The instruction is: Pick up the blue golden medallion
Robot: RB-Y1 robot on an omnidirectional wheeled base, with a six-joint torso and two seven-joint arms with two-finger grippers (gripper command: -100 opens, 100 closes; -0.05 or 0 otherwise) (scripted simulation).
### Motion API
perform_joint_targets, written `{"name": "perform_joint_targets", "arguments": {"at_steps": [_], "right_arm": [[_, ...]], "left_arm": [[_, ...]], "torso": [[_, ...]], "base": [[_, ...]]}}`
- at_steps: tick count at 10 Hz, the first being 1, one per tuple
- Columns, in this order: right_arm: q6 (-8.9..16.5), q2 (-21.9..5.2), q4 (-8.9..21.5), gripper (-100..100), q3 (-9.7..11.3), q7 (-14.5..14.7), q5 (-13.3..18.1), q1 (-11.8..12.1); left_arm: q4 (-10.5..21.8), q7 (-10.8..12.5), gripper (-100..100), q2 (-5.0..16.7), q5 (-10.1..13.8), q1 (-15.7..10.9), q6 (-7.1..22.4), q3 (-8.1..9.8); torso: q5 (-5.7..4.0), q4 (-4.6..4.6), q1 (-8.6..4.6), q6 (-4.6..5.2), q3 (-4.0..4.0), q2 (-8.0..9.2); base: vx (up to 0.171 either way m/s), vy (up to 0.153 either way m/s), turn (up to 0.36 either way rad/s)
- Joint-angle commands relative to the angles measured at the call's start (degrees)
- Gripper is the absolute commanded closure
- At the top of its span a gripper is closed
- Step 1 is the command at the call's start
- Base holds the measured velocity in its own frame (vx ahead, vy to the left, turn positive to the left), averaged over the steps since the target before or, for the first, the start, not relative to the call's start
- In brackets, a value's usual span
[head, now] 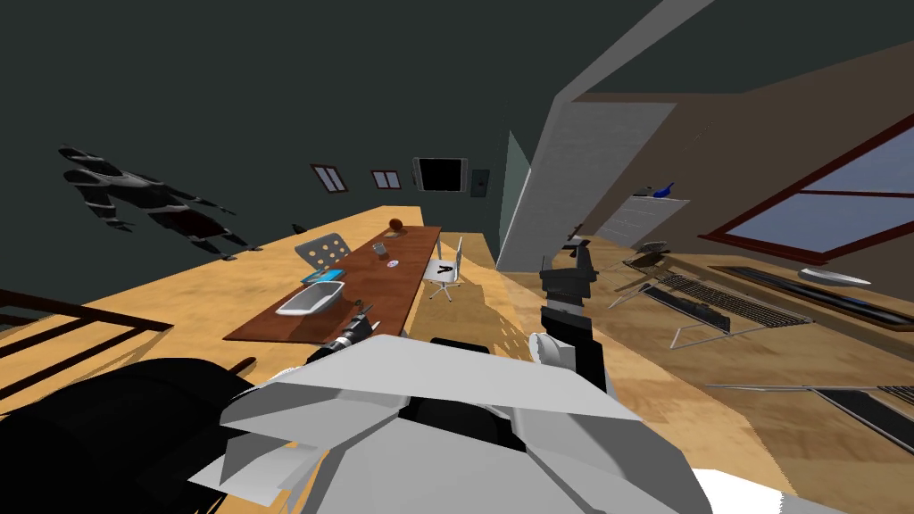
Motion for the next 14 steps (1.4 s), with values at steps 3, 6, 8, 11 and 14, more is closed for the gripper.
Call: {"name": "perform_joint_targets", "arguments": {"at_steps": [3, 6, 8, 11, 14], "right_arm": [[0.0, 0.0, 0.0, 0, 0.0, 0.0, 0.0, 0.0], [0.0, 0.0, 0.0, 0, 0.0, 0.0, 0.0, 0.0], [0.0, 0.0, 0.0, 0, 0.0, 0.0, 0.0, 0.0], [0.0, 0.0, 0.0, 0, 0.0, 0.0, 0.0, 0.0], [0.0, 0.0, 0.0, 0, 0.0, 0.0, 0.0, 0.0]], "left_arm": [[5.6, 2.5, -100, 2.0, 0.1, 0.3, 1.1, -1.01], [9.0, 4.1, -100, 3.4, 0.1, 0.3, 1.7, -1.65], [12.4, 5.7, -100, 4.8, 0.1, 0.2, 2.2, -2.24], [17.2, 8.5, -100, 7.5, -0.1, -0.2, 3.2, -3.28], [24.4, 11.0, -100, 9.8, -0.4, -0.6, 4.0, -4.35]], "torso": [[0.0, 0.0, 0.05, -0.01, 0.01, 0.02], [0.03, -0.01, 0.13, -0.01, 0.0, 0.03], [0.01, 0.05, 0.07, -0.01, 0.13, 0.22], [0.02, 0.0, 0.1, -0.02, 0.0, 0.02], [0.03, 0.01, 0.13, -0.01, 0.04, 0.08]], "base": [[0.12, -0.006, -0.038], [0.102, 0.01, -0.03], [0.08, 0.002, -0.044], [0.129, 0.013, -0.049], [0.123, 0.016, -0.058]]}}
